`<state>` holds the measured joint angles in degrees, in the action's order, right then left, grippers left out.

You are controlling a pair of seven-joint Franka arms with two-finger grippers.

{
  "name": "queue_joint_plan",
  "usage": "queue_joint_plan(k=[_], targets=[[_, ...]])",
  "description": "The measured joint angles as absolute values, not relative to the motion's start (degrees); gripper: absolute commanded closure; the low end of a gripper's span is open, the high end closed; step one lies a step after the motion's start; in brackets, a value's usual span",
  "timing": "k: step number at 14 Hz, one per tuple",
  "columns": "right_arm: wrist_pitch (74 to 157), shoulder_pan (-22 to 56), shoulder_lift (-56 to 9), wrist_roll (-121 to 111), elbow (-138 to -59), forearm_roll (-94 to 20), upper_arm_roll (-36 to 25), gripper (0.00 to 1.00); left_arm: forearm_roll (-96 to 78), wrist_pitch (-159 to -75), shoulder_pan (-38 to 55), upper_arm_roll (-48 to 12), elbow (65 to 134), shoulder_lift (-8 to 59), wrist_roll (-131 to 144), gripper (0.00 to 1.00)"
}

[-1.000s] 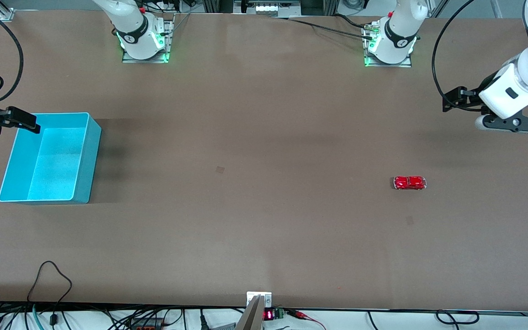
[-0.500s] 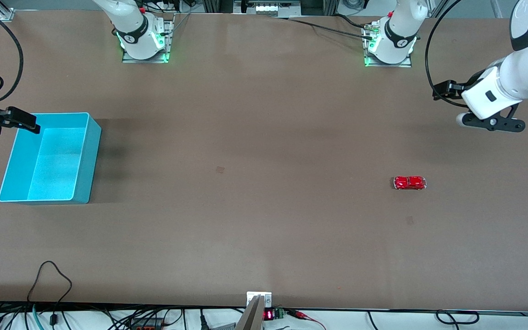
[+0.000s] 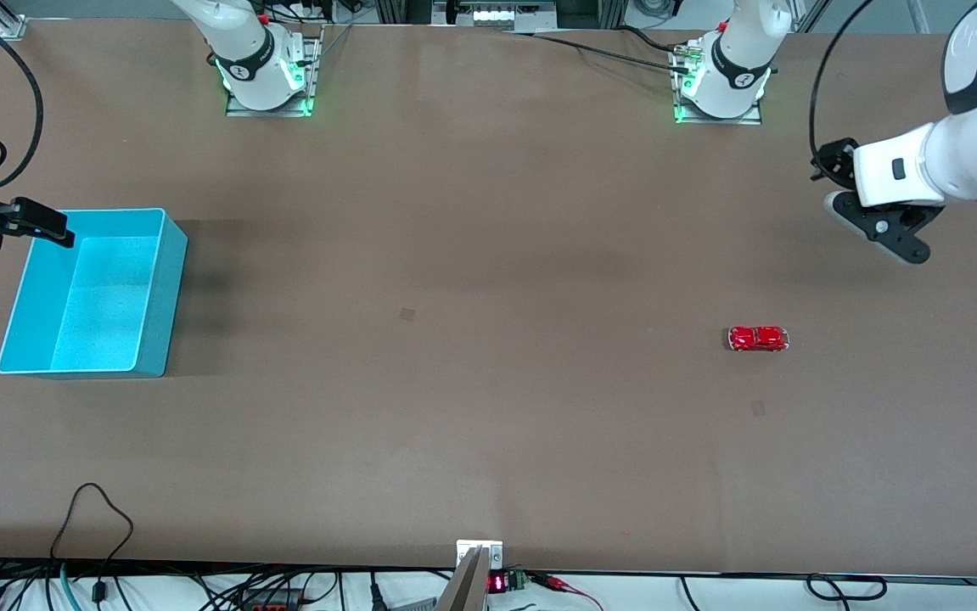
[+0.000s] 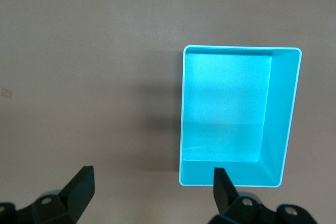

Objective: Wind red beetle toy and store in blue box
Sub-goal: 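Move the left gripper toward the red toy car, then lower the left gripper and grasp the red toy car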

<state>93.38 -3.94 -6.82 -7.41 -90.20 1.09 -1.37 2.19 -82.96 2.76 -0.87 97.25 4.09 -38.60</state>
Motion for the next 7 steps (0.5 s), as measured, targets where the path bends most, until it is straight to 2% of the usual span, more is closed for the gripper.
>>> queue_joint_plan(k=[7], targets=[[93.4, -4.4, -6.8, -7.4, -90.2, 1.1, -1.4, 0.0, 4.8, -103.6, -0.4, -0.7, 100.3, 12.0, -67.6, 0.0]])
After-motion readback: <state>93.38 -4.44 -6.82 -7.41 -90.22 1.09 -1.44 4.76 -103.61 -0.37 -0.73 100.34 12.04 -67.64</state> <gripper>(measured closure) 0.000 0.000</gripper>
